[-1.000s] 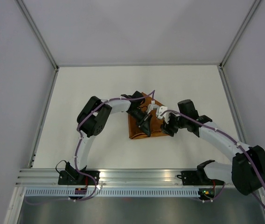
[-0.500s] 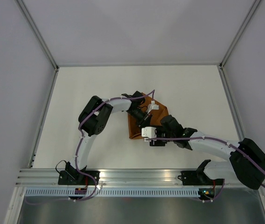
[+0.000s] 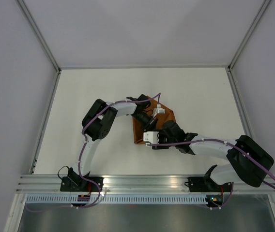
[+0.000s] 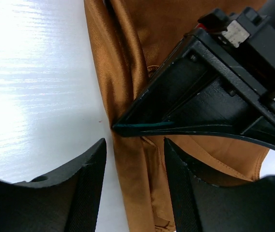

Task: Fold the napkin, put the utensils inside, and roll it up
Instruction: Roll the napkin with the utensil

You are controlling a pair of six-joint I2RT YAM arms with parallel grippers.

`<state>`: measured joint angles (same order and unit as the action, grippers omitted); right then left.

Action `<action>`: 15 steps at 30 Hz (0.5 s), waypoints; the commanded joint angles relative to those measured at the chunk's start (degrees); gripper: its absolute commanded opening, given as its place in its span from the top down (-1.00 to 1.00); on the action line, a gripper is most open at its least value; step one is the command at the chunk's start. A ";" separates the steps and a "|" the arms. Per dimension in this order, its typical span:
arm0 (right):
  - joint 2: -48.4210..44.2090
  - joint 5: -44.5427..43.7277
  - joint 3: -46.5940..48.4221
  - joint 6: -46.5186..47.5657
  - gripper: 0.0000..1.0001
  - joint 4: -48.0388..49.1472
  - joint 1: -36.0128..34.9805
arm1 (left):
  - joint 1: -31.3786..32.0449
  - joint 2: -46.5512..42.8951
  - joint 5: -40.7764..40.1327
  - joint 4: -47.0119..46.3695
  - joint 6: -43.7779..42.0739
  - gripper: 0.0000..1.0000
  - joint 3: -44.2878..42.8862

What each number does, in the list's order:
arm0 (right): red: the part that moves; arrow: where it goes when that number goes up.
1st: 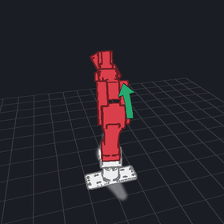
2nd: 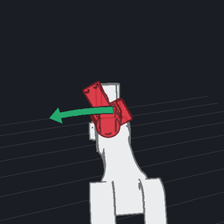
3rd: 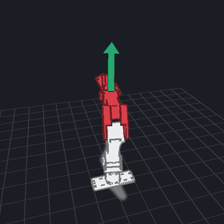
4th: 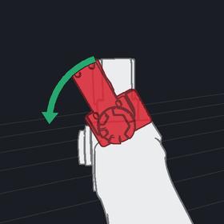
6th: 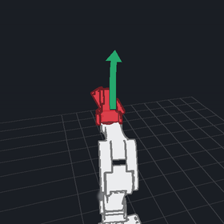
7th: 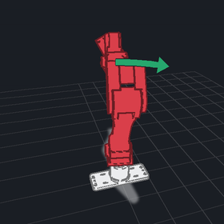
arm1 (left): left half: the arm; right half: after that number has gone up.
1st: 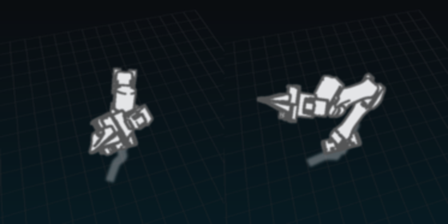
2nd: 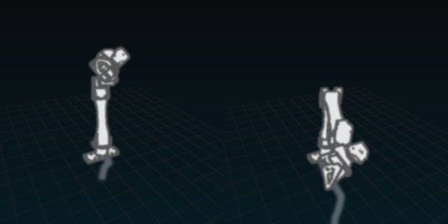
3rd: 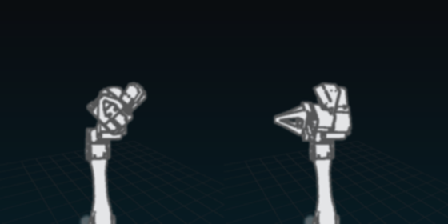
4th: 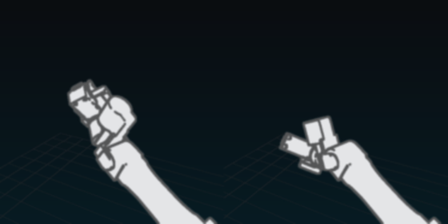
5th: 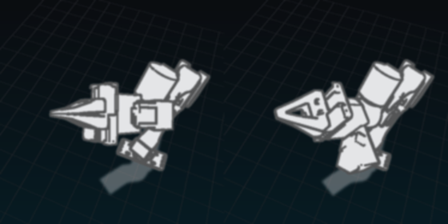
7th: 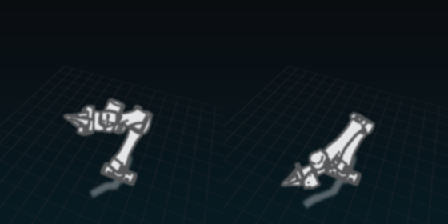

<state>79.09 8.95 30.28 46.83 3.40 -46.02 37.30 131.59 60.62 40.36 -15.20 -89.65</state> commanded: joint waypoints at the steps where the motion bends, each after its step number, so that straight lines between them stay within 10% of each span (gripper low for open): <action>1: 0.62 -0.78 0.57 0.98 -0.14 2.93 -0.30 | -0.03 1.83 -2.44 0.25 0.08 0.95 -0.88; 10: 5.46 1.07 3.29 1.42 0.24 -2.60 -0.39 | -0.03 1.13 -2.96 0.77 -0.44 0.95 -0.79; 15: 6.07 2.12 4.34 0.64 0.54 -6.73 -0.39 | -0.12 -0.19 -2.35 0.60 0.35 0.57 -1.67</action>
<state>83.35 9.45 33.39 47.99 0.91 -46.02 36.82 131.61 60.40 40.80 -15.18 -89.89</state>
